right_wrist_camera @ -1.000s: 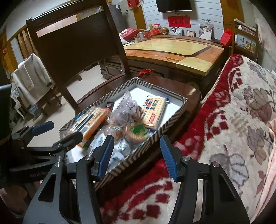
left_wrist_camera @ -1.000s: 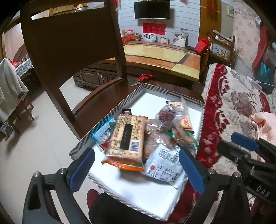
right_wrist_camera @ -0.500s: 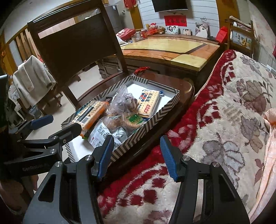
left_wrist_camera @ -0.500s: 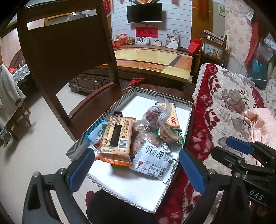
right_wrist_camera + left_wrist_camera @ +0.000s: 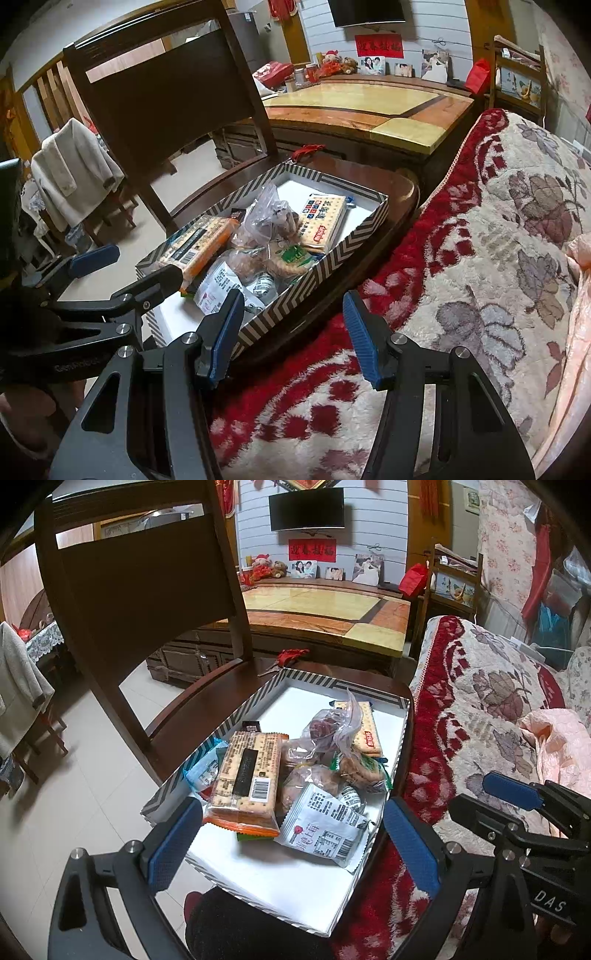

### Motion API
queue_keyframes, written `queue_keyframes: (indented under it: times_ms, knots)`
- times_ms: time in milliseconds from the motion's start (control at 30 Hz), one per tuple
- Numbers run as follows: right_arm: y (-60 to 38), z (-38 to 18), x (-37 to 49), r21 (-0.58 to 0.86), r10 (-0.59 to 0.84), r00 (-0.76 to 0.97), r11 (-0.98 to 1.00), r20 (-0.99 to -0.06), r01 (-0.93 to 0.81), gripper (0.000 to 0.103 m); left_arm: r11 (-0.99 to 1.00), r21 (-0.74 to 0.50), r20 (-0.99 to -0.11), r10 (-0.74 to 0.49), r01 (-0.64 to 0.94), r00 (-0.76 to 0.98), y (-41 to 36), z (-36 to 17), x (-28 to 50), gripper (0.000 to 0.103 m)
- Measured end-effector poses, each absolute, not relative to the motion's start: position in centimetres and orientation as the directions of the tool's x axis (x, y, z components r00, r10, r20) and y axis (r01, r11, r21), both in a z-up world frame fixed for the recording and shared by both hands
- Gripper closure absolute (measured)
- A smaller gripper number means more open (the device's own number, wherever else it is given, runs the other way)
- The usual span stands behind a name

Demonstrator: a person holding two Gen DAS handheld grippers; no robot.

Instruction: Organize snacks

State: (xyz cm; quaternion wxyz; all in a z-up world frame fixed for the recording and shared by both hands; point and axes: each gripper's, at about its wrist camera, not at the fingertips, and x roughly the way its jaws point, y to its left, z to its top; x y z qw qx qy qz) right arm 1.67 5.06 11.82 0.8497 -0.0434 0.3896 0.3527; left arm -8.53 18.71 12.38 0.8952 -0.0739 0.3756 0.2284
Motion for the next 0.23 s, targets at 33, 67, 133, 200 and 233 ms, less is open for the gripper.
queue_keyframes:
  times_ms: [33,67,133,200,233]
  knots:
    - [5.05,11.81,1.66,0.202,0.566,0.445,0.746,-0.694,-0.634,0.047,0.885,0.043,-0.702,0.357,-0.463,0.617,18.64,12.42,-8.59,0.003]
    - [5.09,11.8,1.72,0.204,0.565,0.442,0.747,-0.696,-0.633,0.047,0.885,0.046,-0.699,0.359,-0.463,0.618,18.58,12.44,-8.61,0.003]
    - [4.94,11.85,1.63,0.203,0.56,0.443,0.751,-0.7,-0.629,0.047,0.888,0.049,-0.689,0.361,-0.457,0.628,18.41,12.51,-8.7,0.003]
    - [4.7,11.78,1.61,0.206,0.559,0.441,0.752,-0.702,-0.626,0.047,0.889,0.054,-0.685,0.365,-0.455,0.631,18.22,12.62,-8.68,0.003]
    - [4.55,11.72,1.58,0.206,0.558,0.443,0.754,-0.701,-0.624,0.047,0.89,0.053,-0.686,0.362,-0.452,0.631,18.12,12.62,-8.59,0.003]
